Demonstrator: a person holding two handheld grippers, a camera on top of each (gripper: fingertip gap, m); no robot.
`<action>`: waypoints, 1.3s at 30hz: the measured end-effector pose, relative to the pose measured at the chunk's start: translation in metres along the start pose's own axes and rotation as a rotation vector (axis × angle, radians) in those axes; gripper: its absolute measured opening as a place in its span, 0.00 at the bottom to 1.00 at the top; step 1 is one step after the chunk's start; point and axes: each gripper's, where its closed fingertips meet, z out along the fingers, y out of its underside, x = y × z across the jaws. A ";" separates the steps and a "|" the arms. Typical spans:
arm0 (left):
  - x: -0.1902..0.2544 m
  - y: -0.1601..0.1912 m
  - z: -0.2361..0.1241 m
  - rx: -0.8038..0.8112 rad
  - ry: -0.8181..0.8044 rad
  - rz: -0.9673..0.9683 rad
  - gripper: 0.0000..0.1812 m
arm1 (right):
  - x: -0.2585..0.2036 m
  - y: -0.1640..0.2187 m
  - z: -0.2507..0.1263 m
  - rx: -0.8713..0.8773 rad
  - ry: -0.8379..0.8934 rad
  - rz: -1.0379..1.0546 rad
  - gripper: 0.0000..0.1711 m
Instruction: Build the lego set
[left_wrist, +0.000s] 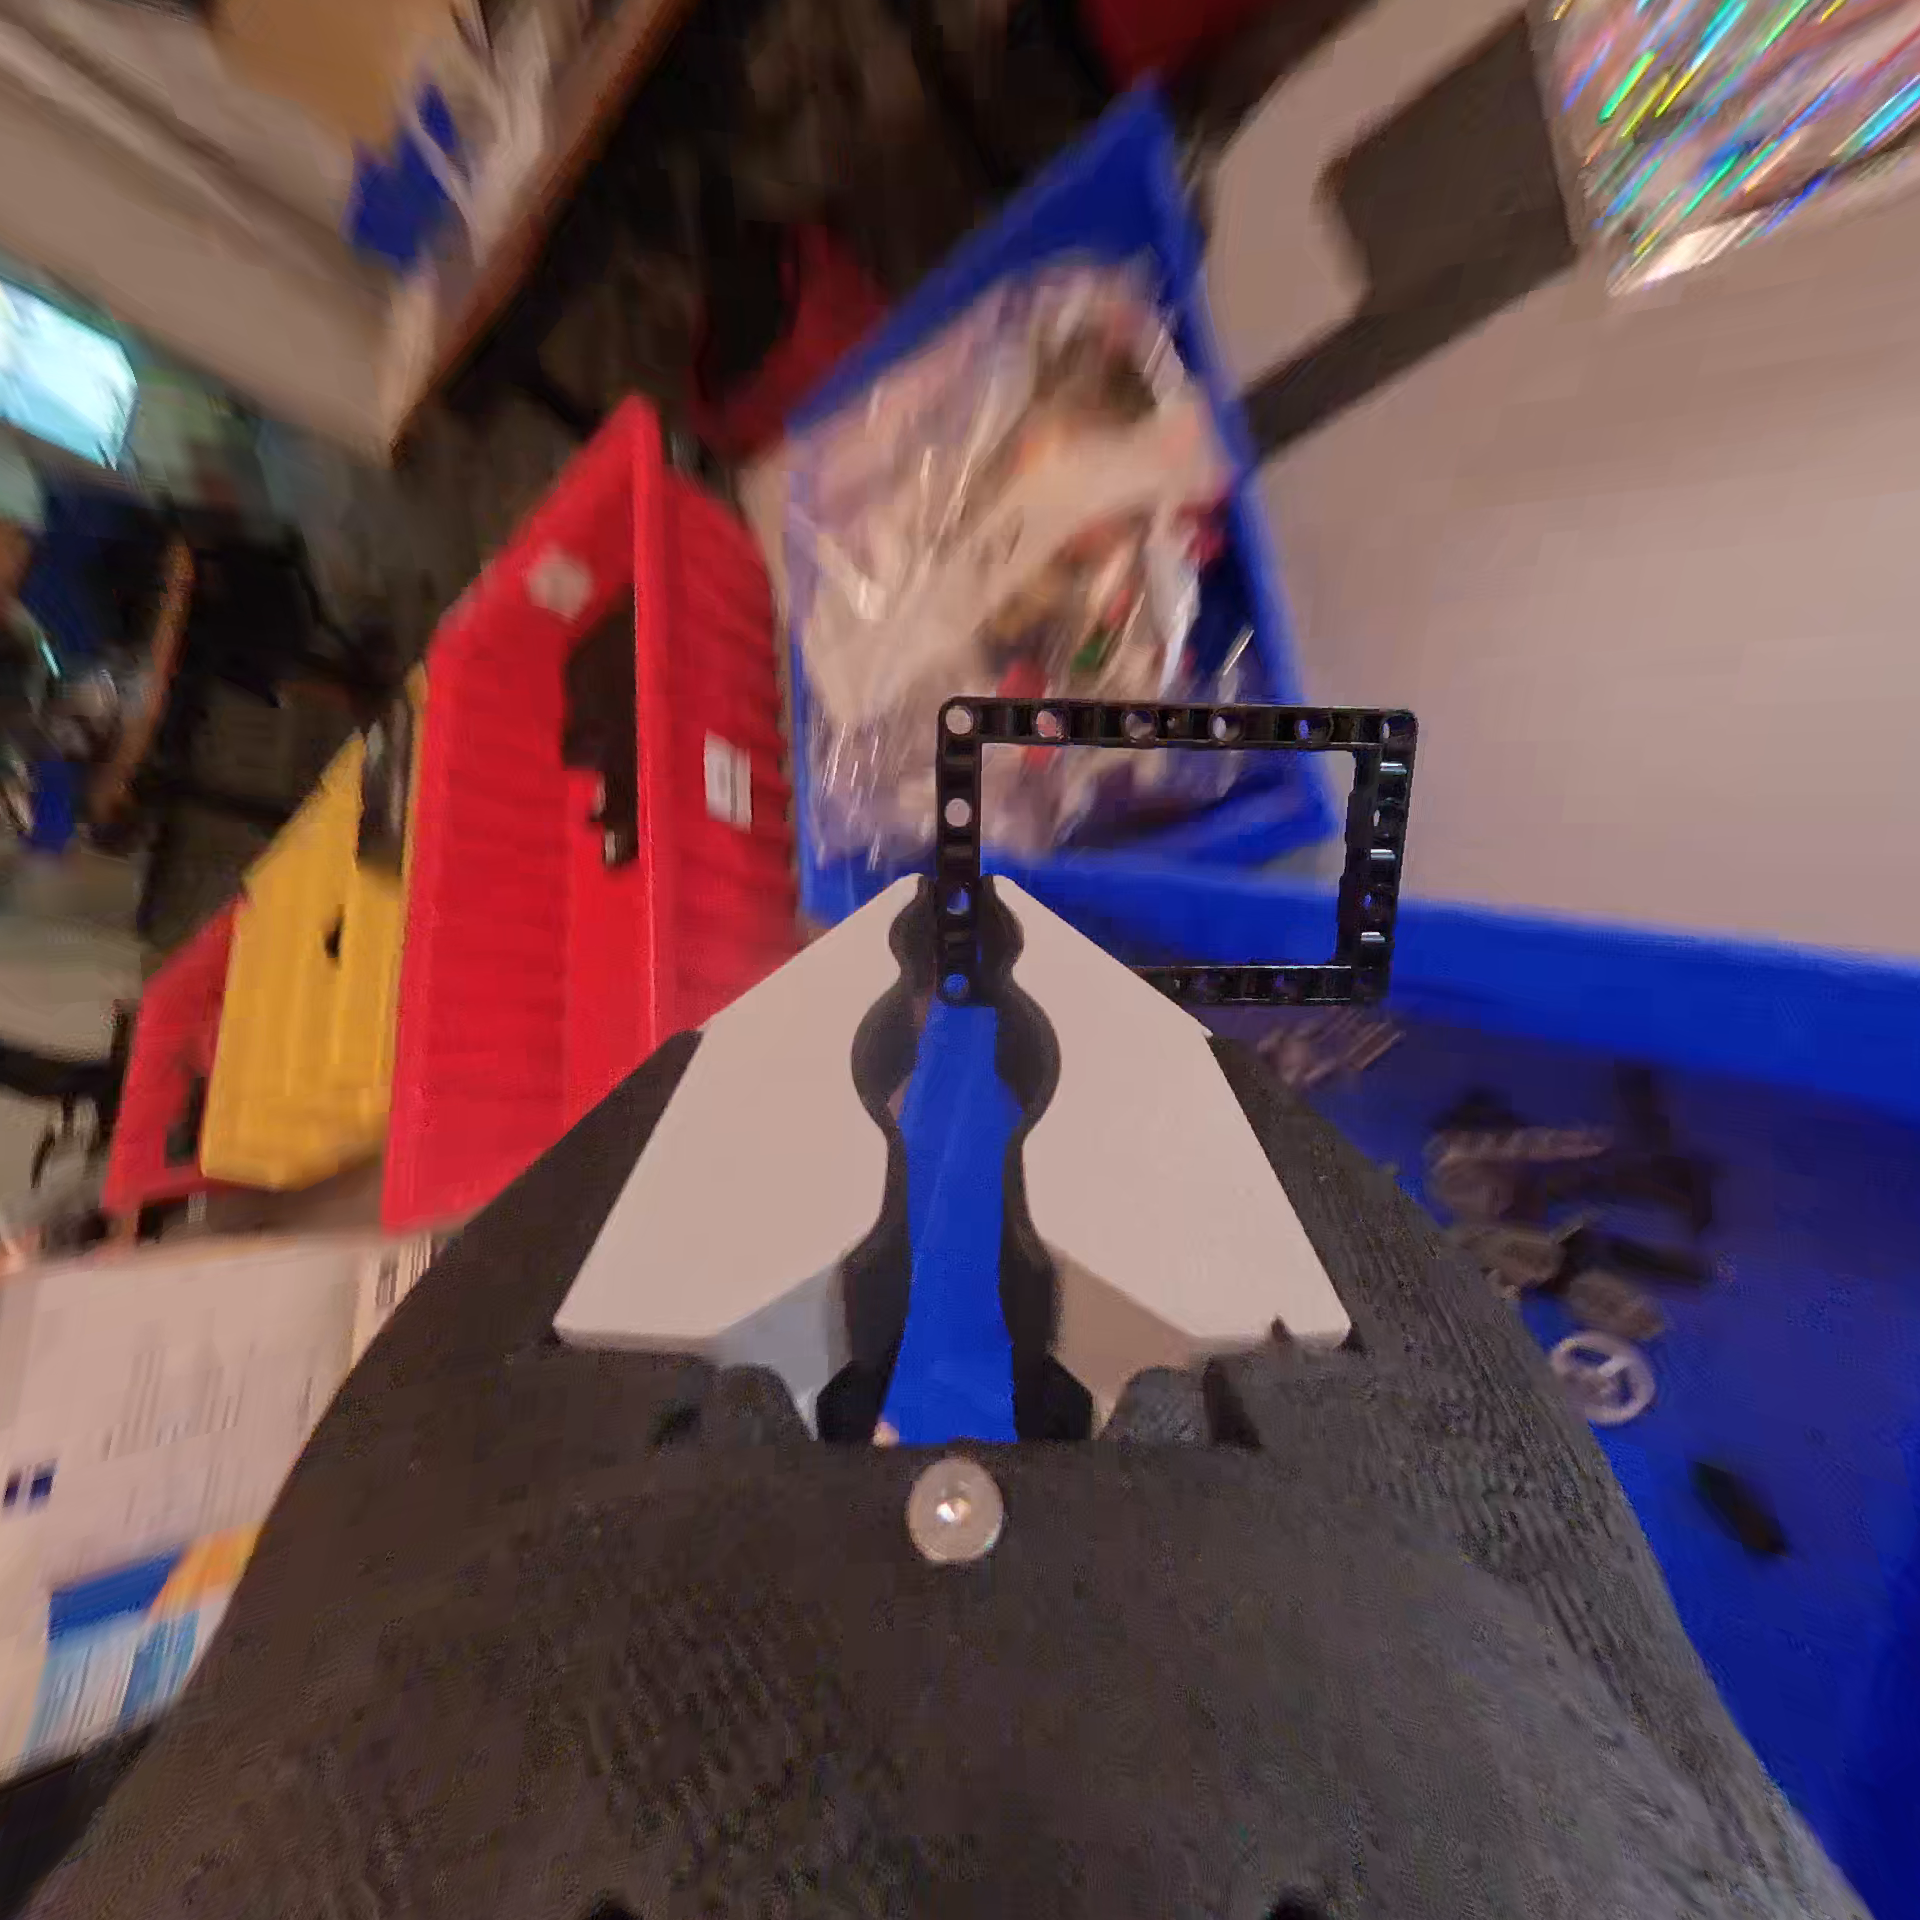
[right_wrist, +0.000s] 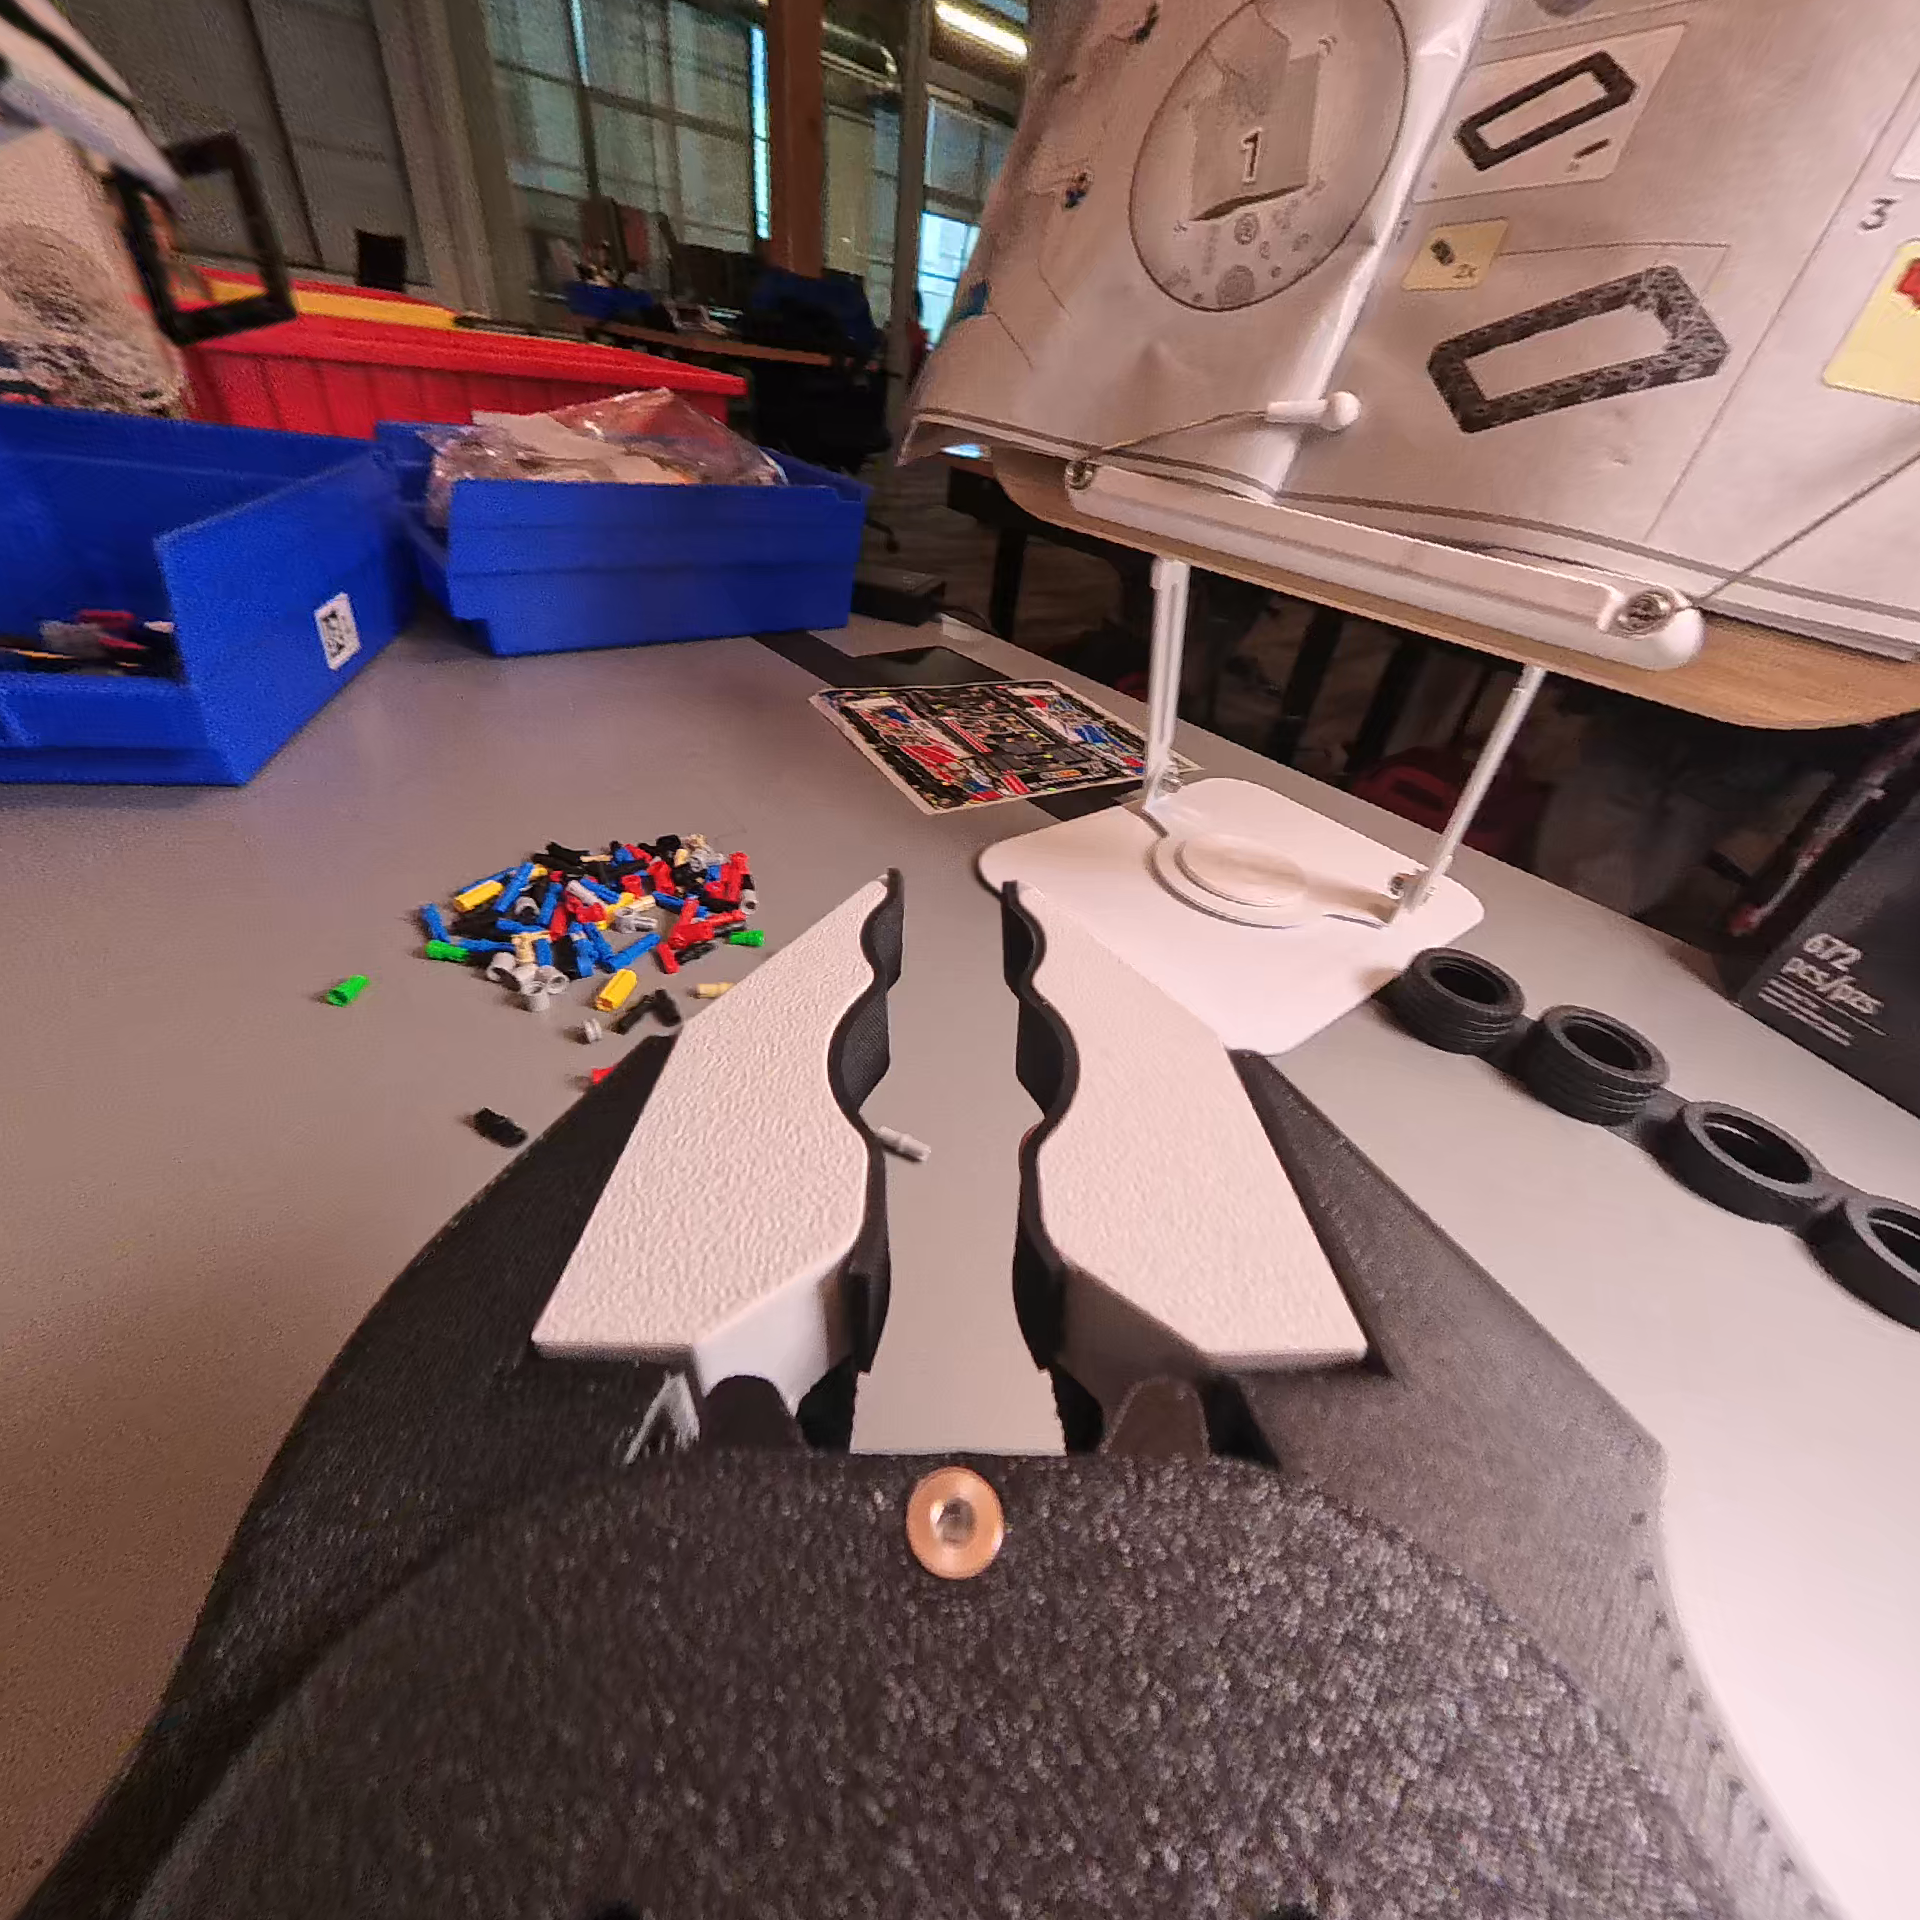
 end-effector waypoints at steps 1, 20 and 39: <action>0.014 -0.023 -0.014 0.089 0.001 0.022 0.03 | -0.007 -0.001 0.001 0.004 -0.032 0.006 0.09; 0.356 -0.231 -0.177 1.159 0.517 0.004 0.04 | -0.074 -0.087 -0.047 0.261 -0.203 -0.046 0.03; 0.425 -0.179 -0.171 0.780 1.650 -0.275 0.35 | -0.080 -0.029 -0.056 0.204 -0.012 -1.047 0.04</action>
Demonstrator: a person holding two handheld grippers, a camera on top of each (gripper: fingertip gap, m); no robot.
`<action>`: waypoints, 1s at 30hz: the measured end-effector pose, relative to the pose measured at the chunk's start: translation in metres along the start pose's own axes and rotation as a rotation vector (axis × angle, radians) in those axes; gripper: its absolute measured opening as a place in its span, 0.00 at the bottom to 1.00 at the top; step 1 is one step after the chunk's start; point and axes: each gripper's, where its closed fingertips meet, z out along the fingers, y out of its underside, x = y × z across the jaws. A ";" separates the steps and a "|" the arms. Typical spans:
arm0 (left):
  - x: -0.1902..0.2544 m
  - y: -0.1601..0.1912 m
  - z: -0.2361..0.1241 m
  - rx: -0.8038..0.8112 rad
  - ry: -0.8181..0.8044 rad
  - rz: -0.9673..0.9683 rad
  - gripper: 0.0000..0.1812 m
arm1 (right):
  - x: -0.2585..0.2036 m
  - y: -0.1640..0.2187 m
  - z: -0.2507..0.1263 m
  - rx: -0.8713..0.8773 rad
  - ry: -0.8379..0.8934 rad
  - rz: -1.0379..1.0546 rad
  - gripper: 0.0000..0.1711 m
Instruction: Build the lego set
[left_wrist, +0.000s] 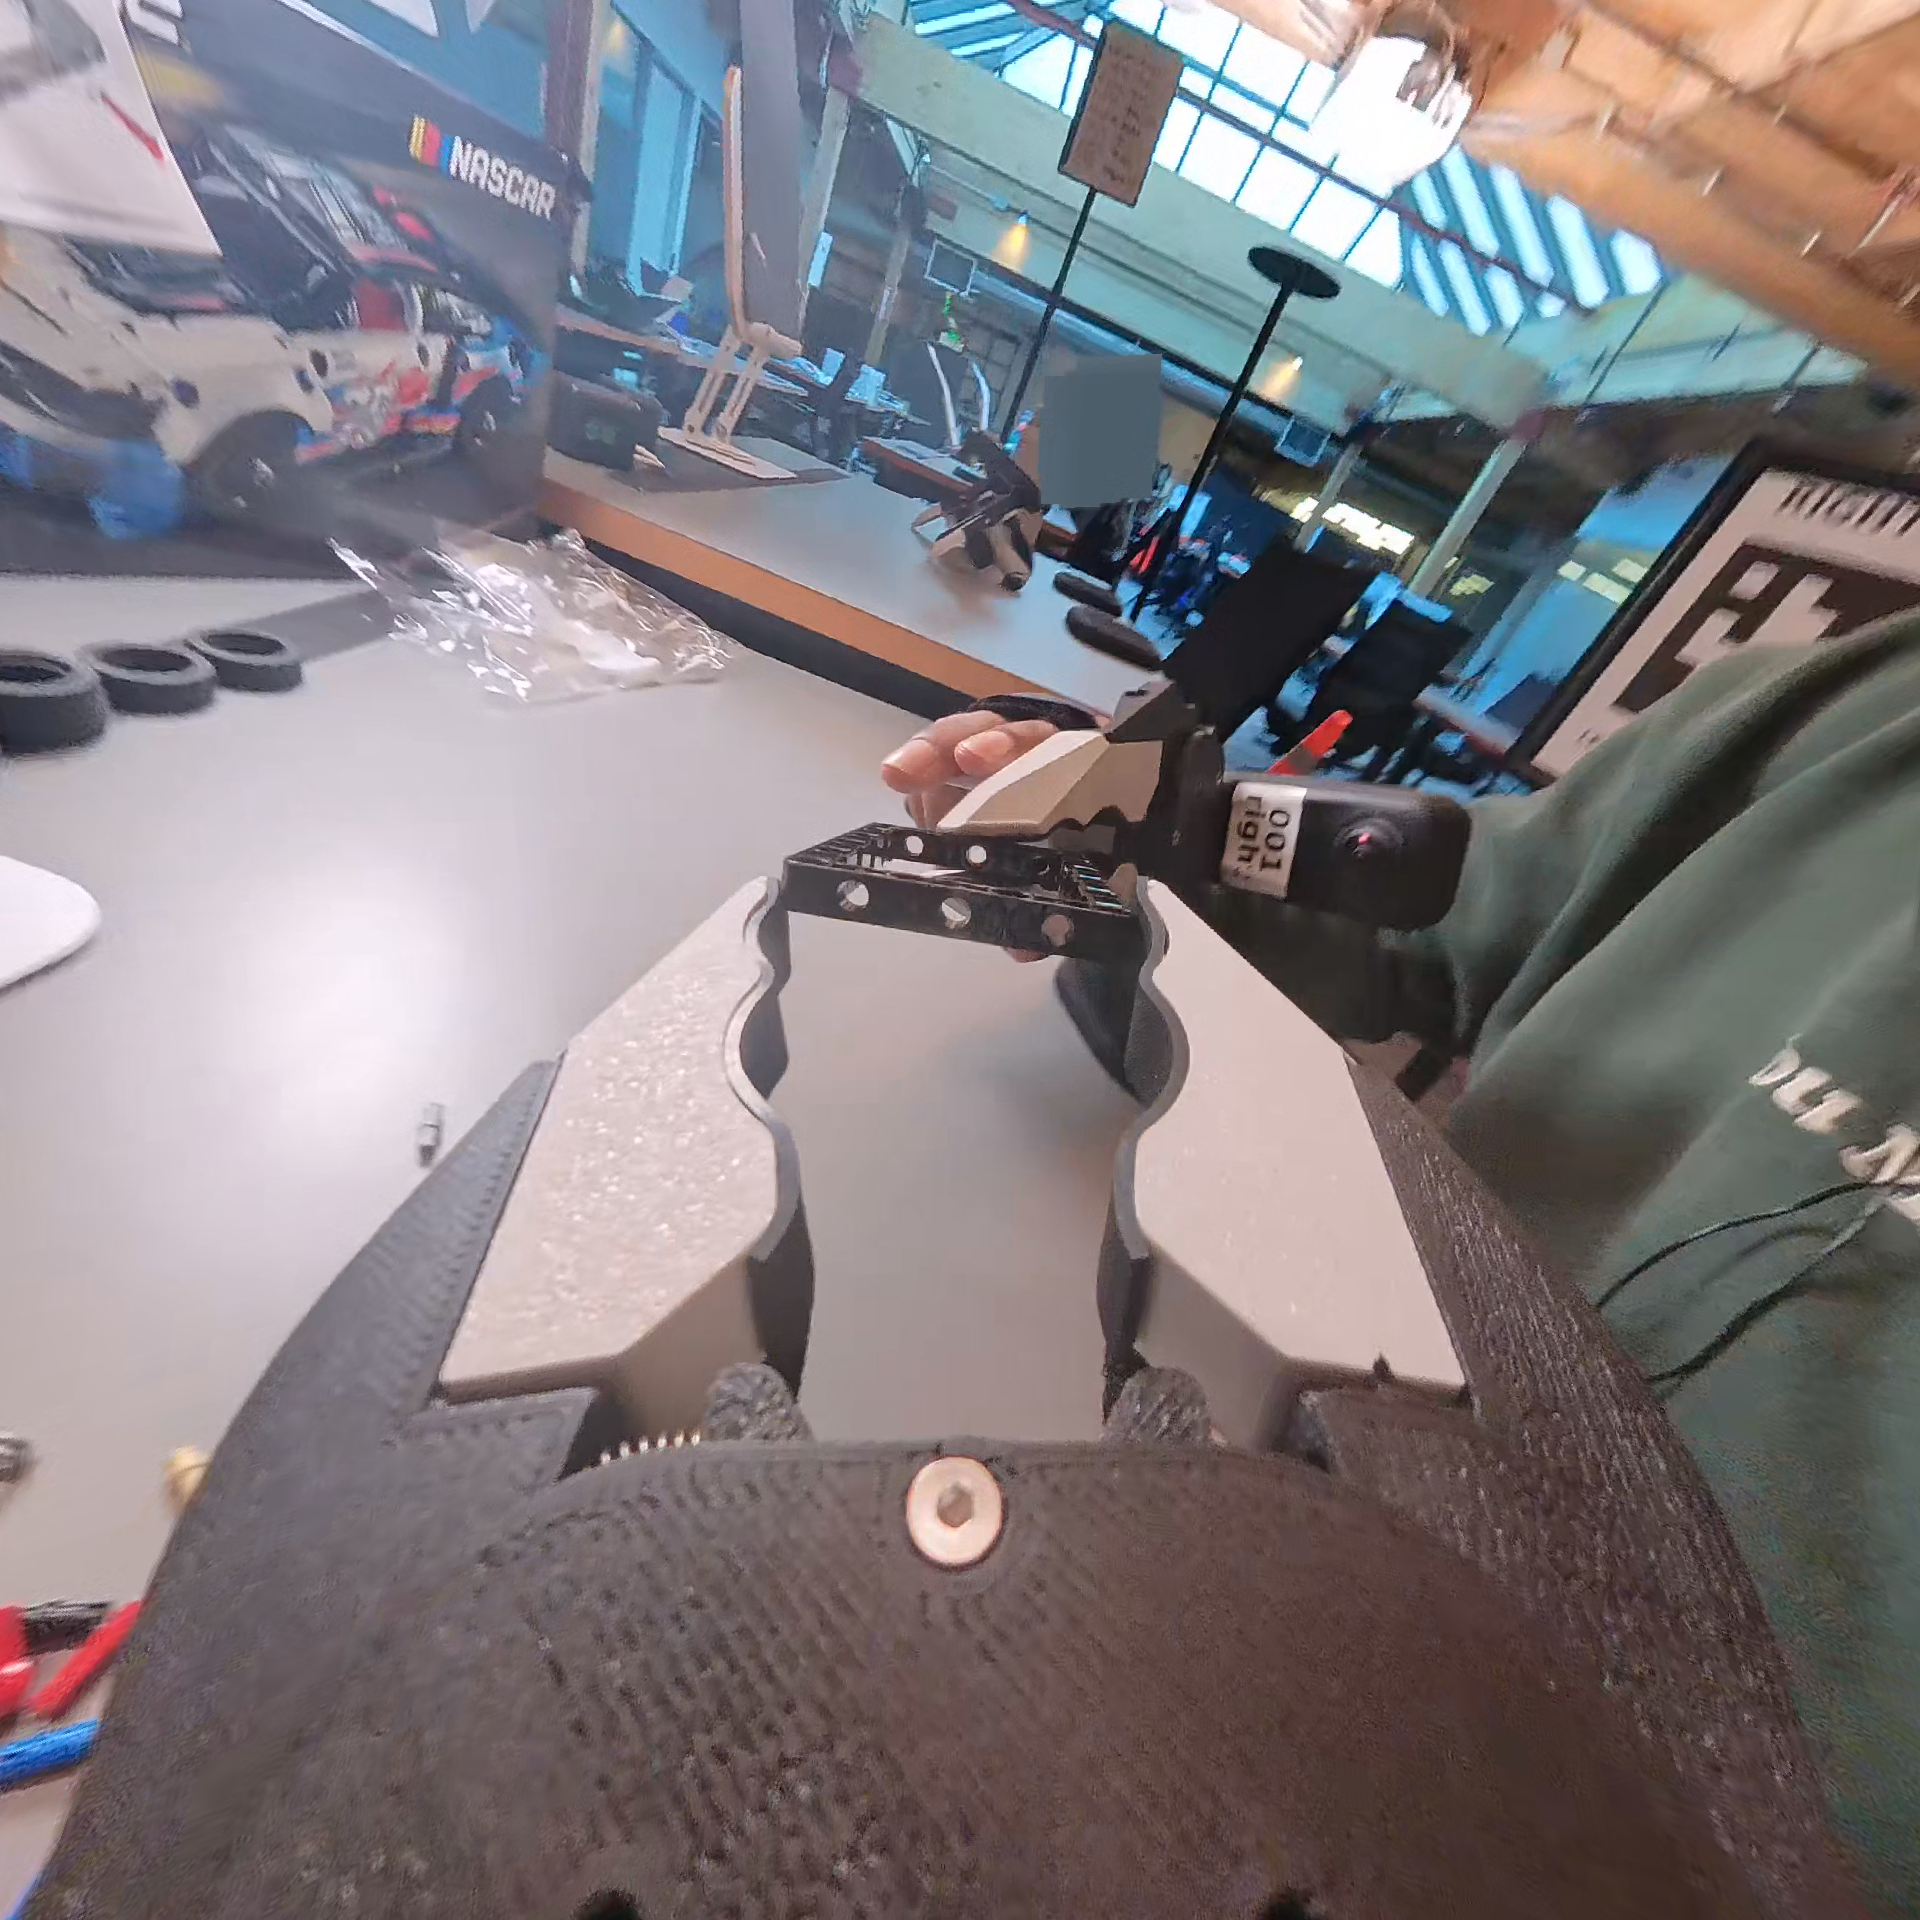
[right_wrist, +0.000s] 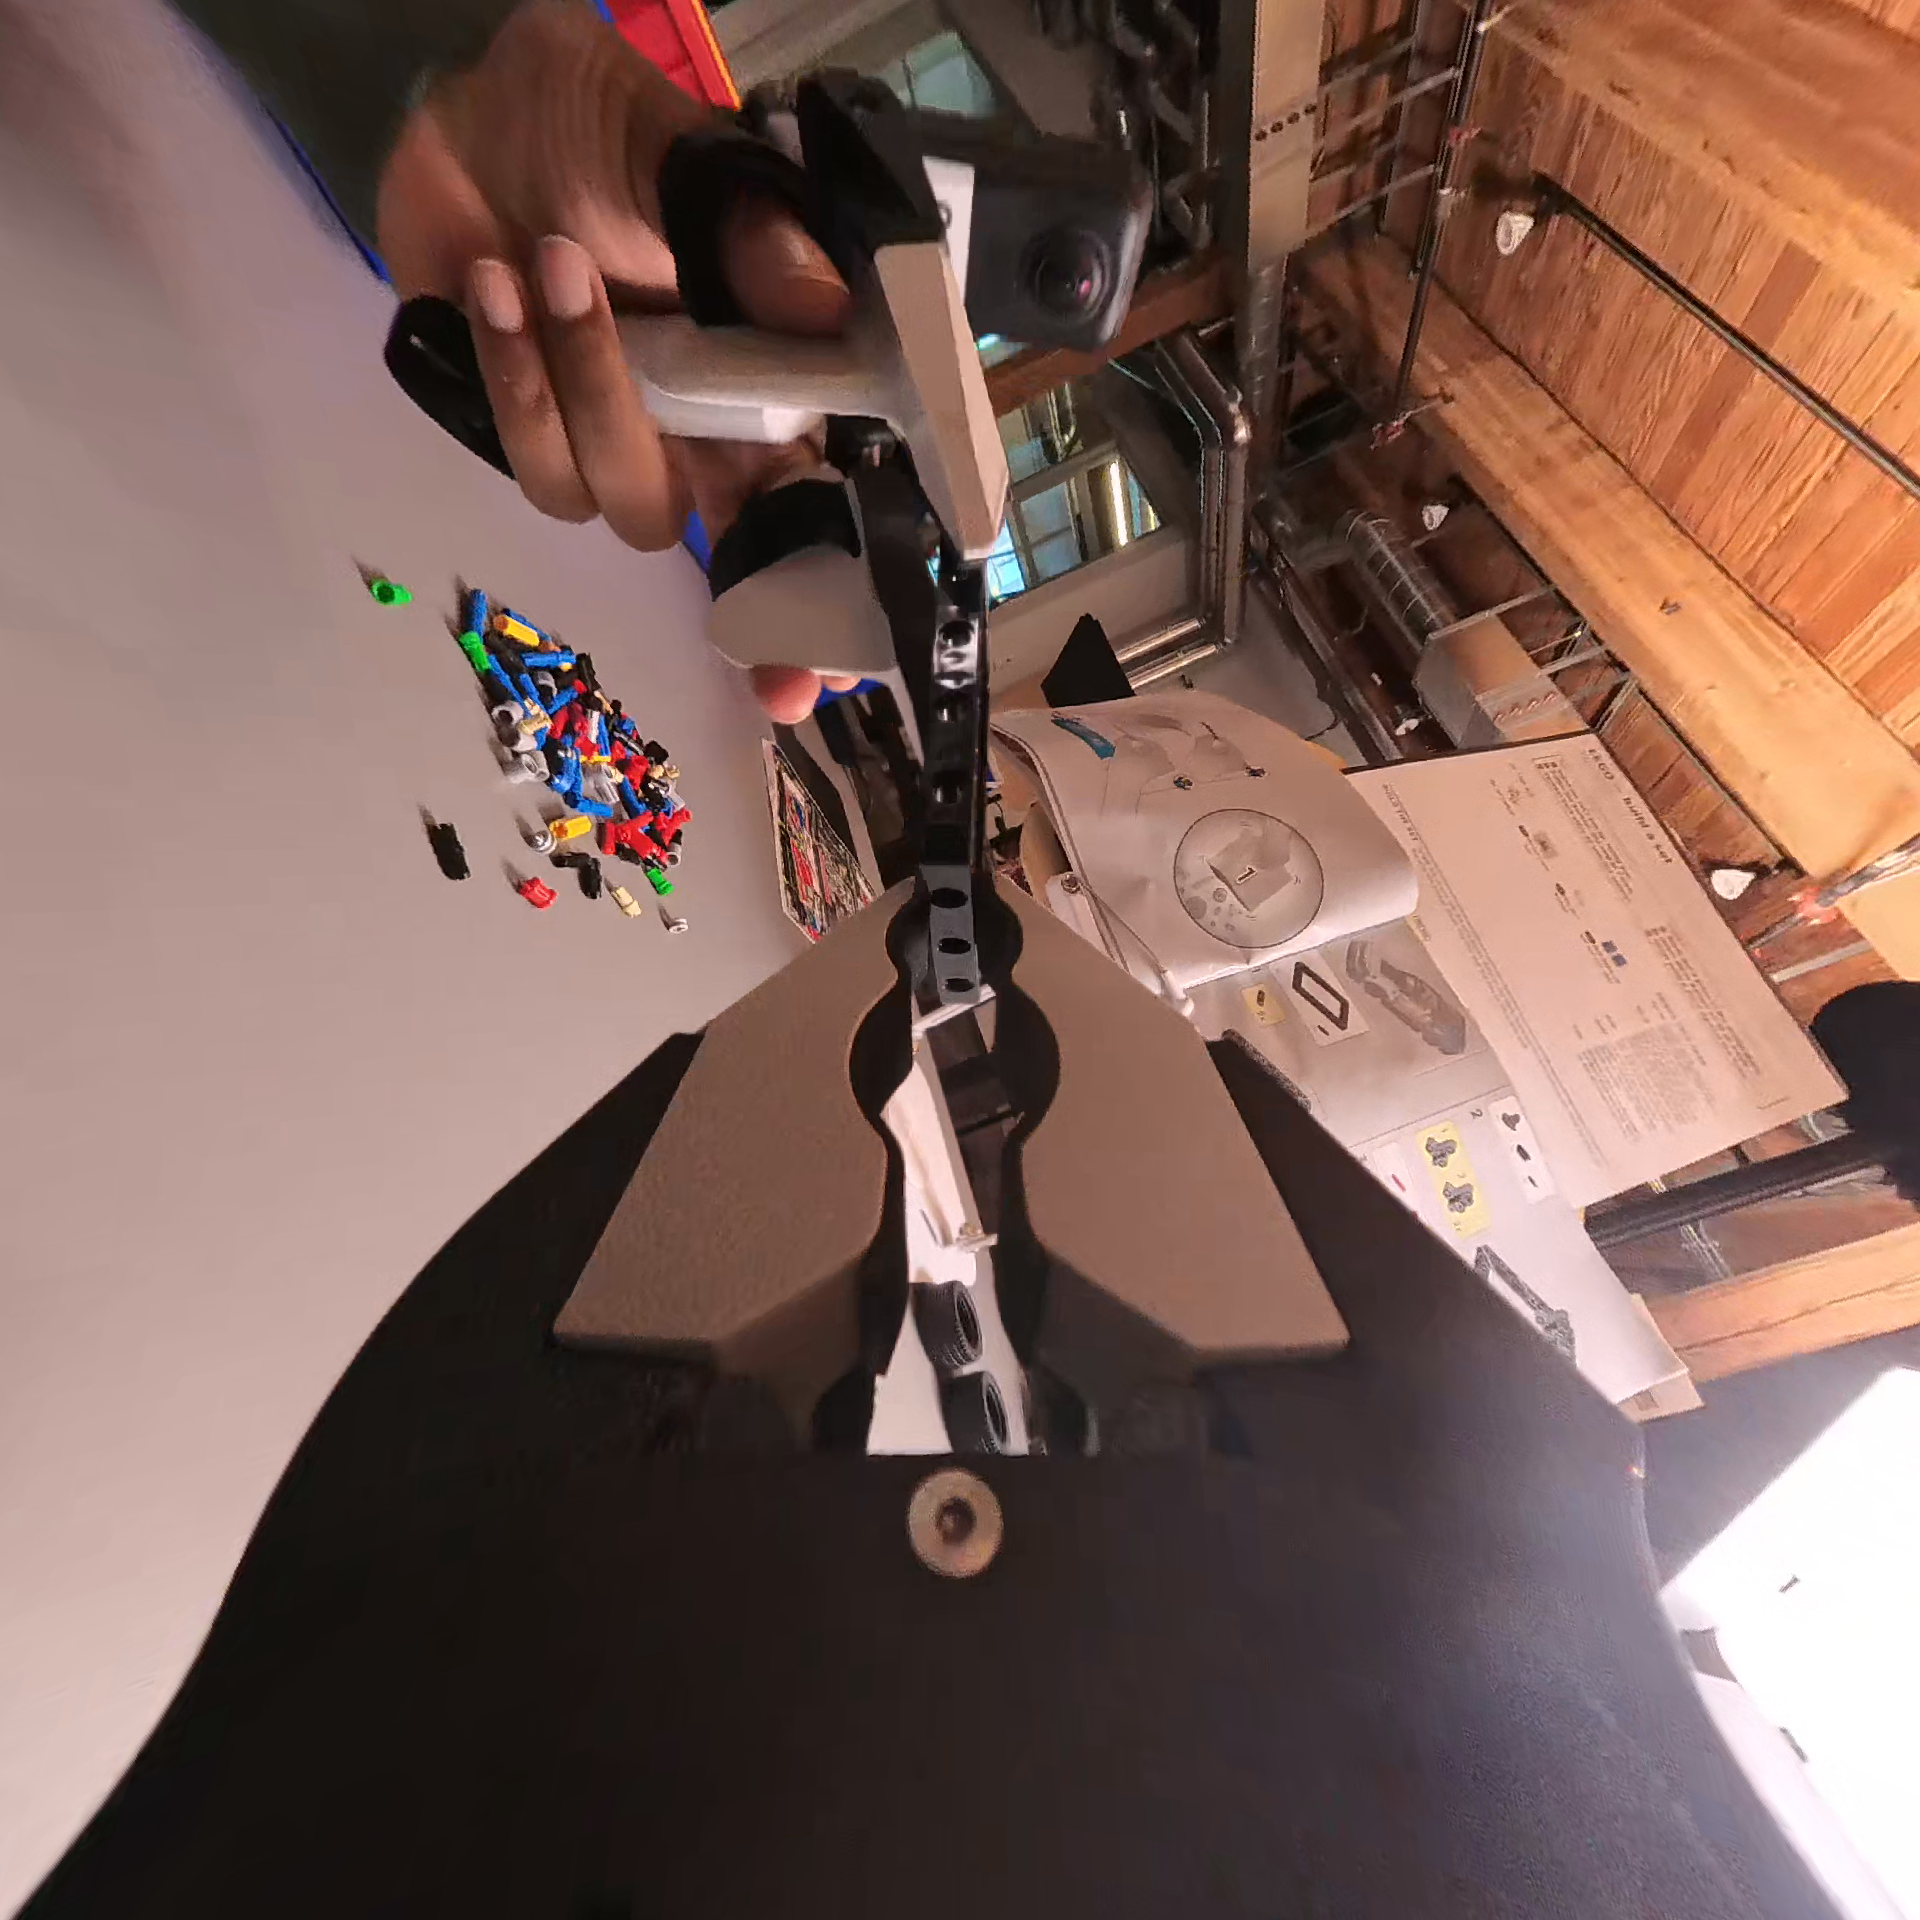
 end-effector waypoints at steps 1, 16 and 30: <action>0.000 0.001 0.000 -0.006 -0.018 0.053 0.35 | 0.000 0.002 0.001 -0.008 0.000 0.011 0.04; 0.003 0.006 0.002 0.021 -0.159 0.443 0.35 | -0.017 0.008 -0.004 0.055 -0.422 1.075 0.59; 0.004 0.056 0.022 -0.143 -0.061 0.364 0.35 | -0.044 0.005 -0.020 -0.009 -0.608 0.950 0.33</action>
